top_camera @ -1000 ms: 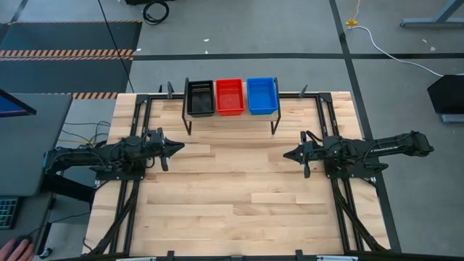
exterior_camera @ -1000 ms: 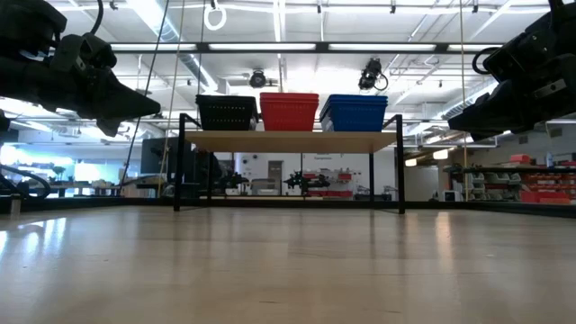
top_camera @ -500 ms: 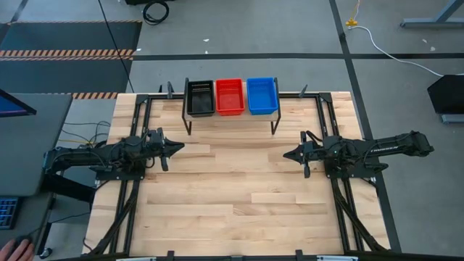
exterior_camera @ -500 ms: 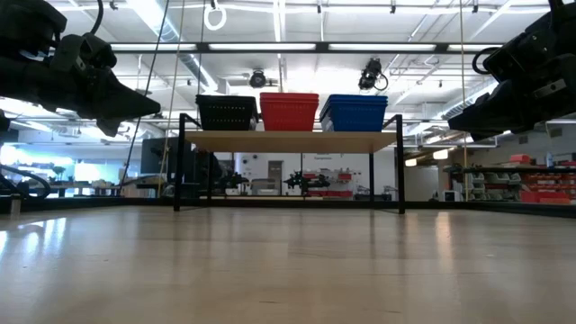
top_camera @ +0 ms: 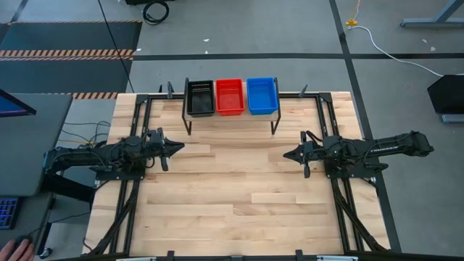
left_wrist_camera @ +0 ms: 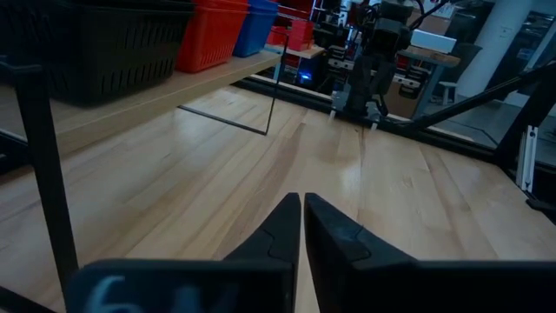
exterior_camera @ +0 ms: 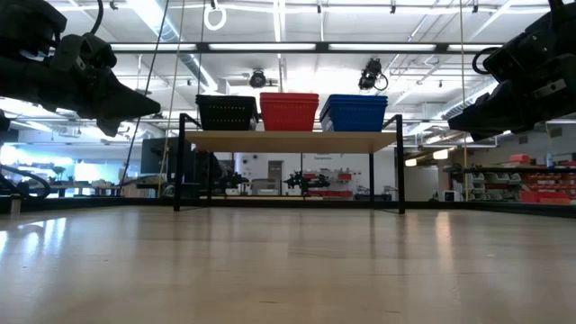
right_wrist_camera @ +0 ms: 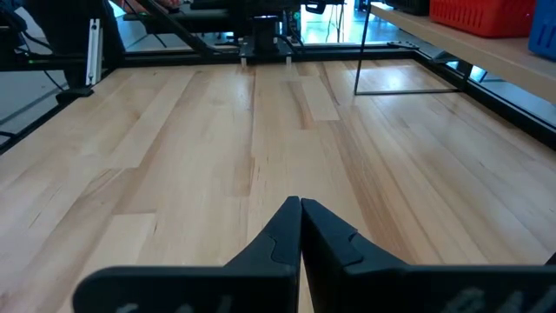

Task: Stack baskets on shelf by color
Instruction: Return to Home Position

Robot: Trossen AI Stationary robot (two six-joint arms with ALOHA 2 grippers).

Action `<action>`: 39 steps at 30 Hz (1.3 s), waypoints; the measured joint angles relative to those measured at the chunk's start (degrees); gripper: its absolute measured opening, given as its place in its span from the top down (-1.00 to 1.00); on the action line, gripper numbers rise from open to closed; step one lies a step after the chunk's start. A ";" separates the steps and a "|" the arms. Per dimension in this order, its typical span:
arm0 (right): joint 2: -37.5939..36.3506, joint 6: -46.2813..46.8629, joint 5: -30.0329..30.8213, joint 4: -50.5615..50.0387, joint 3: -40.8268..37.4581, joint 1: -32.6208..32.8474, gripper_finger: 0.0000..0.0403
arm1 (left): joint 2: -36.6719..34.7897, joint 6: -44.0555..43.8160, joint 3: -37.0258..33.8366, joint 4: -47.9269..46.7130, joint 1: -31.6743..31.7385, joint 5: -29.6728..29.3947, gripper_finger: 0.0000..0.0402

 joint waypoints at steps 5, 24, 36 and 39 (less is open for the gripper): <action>-0.02 0.00 -0.02 -0.02 0.00 -0.01 0.92 | 0.01 0.00 0.00 -0.01 -0.01 0.00 0.87; -0.02 0.00 -0.02 -0.01 0.02 -0.01 0.92 | 0.00 -0.01 0.00 -0.01 -0.02 0.00 0.87; -0.02 0.00 -0.02 0.00 0.02 0.00 0.92 | 0.00 -0.01 0.00 0.01 0.00 0.00 0.83; -0.02 0.00 -0.01 0.00 0.02 -0.01 0.92 | 0.01 0.01 0.00 -0.01 -0.02 0.00 0.86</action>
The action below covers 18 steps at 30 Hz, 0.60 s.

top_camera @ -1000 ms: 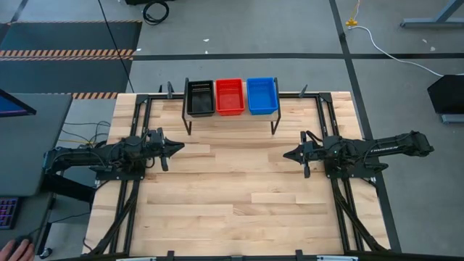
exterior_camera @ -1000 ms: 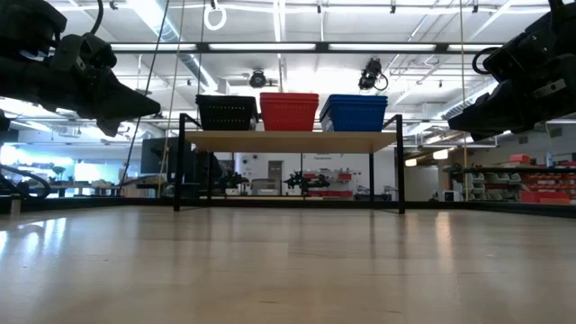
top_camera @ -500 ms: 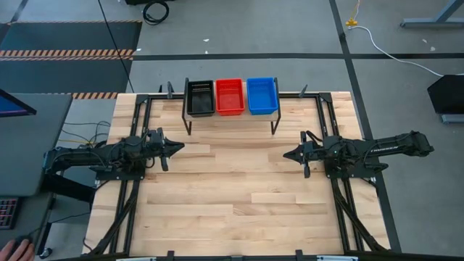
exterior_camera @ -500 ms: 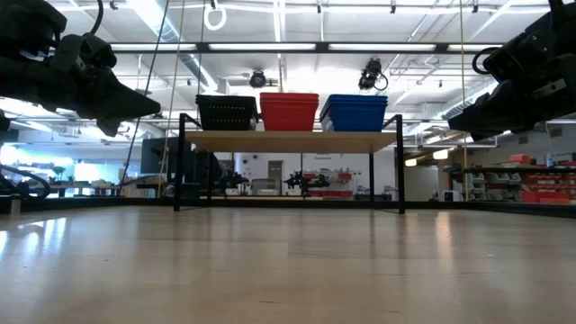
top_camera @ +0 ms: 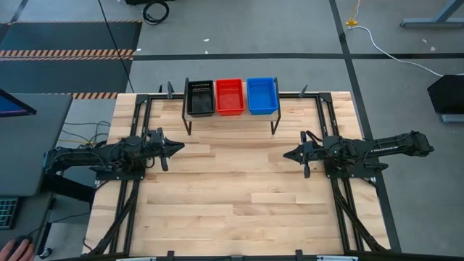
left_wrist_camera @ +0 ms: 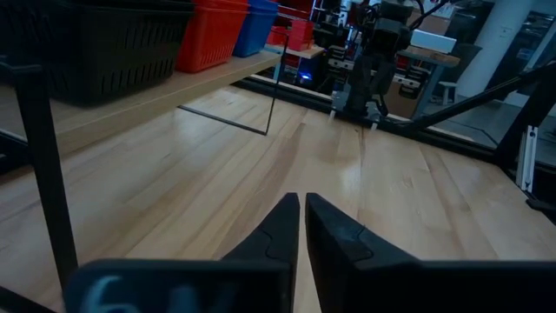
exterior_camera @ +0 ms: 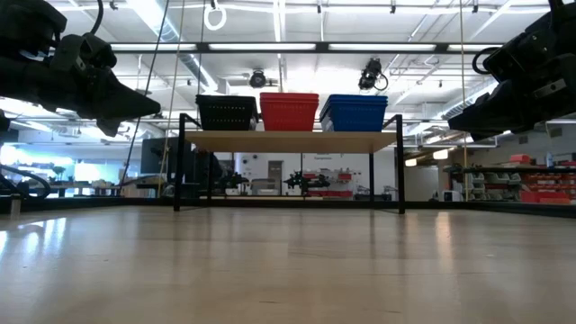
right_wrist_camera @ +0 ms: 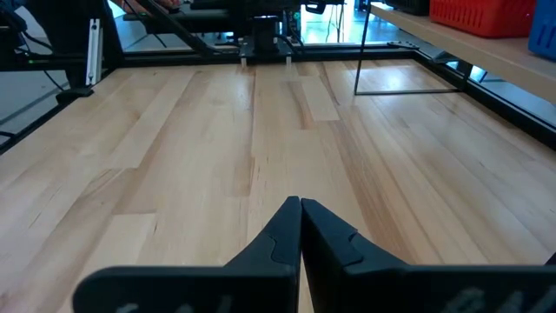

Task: Stack baskets on shelf by color
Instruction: Return to Home Position

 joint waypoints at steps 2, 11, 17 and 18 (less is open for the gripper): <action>0.01 0.00 0.00 -0.02 0.00 0.01 0.92 | 0.00 -0.02 0.00 0.00 0.02 0.00 0.87; 0.02 0.00 0.00 -0.02 0.00 0.00 0.92 | -0.01 -0.02 0.00 0.02 0.00 0.00 0.83; 0.02 0.00 -0.01 -0.01 0.00 -0.01 0.92 | 0.00 -0.02 0.00 0.02 0.02 0.00 0.83; 0.01 0.00 -0.01 -0.02 0.00 -0.01 0.92 | -0.01 -0.02 0.00 -0.01 0.01 0.00 0.84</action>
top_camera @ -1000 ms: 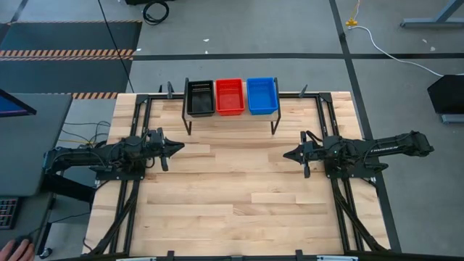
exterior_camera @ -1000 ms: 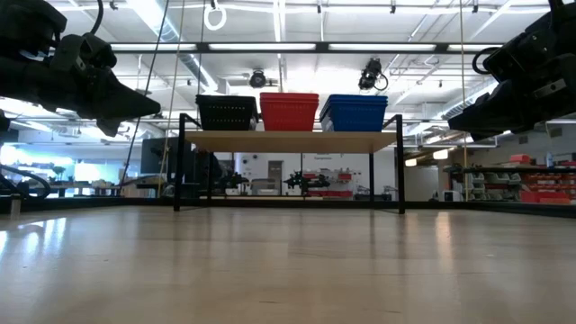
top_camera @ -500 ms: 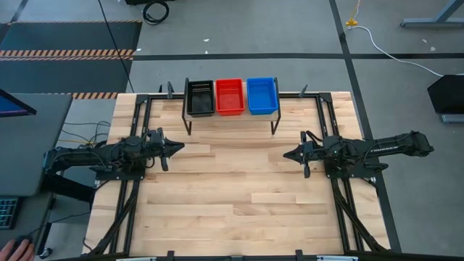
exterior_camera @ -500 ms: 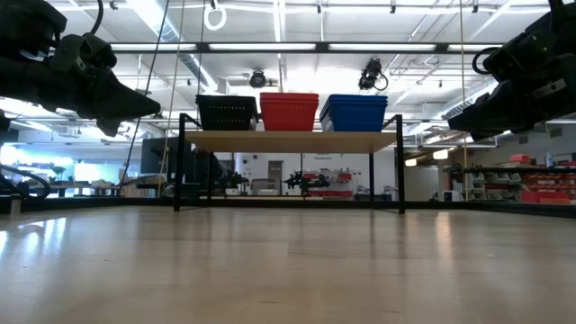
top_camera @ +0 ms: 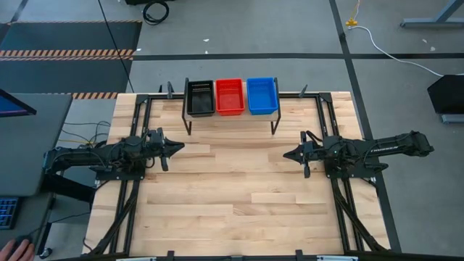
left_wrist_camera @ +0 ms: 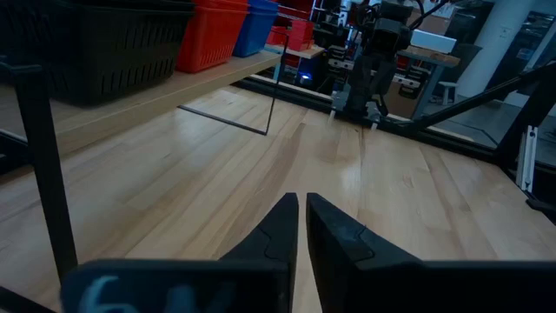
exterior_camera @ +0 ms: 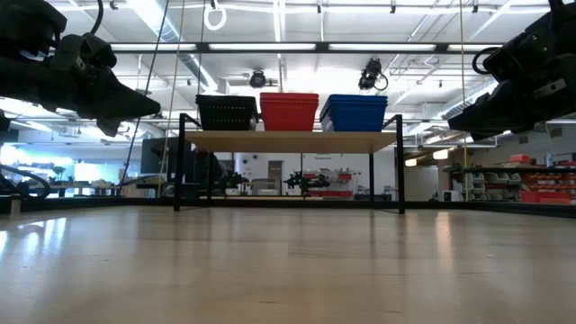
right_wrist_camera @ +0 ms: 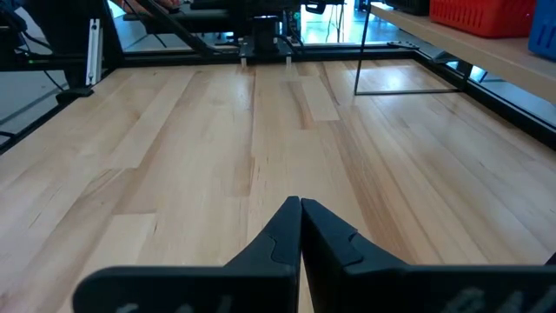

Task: Stack baskets on shelf by color
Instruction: Return to Home Position

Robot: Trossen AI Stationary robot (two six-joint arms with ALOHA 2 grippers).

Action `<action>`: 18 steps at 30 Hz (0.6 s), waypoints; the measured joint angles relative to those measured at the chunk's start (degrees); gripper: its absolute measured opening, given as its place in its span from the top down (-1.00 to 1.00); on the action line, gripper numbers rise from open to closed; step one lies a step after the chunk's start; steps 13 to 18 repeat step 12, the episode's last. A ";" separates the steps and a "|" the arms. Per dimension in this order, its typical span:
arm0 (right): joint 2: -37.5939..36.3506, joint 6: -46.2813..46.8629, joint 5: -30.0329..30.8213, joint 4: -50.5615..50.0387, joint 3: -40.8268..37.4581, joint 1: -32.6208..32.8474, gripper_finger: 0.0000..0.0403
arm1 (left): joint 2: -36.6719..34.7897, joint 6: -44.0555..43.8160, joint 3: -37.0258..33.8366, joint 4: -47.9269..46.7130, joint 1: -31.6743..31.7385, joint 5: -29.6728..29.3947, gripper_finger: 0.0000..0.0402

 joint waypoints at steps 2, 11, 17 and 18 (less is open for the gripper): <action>0.00 0.00 0.02 0.00 0.00 0.00 0.92 | 0.00 0.01 0.00 0.02 0.00 0.00 0.85; 0.00 0.00 0.01 0.00 0.00 0.00 0.92 | 0.02 0.02 0.00 0.00 -0.01 0.00 0.85; 0.01 0.00 0.00 0.02 0.00 0.00 0.92 | 0.01 0.00 0.01 0.01 -0.01 0.00 0.84; 0.01 0.00 0.00 0.02 0.00 0.00 0.92 | 0.01 0.00 0.01 0.01 -0.01 0.00 0.84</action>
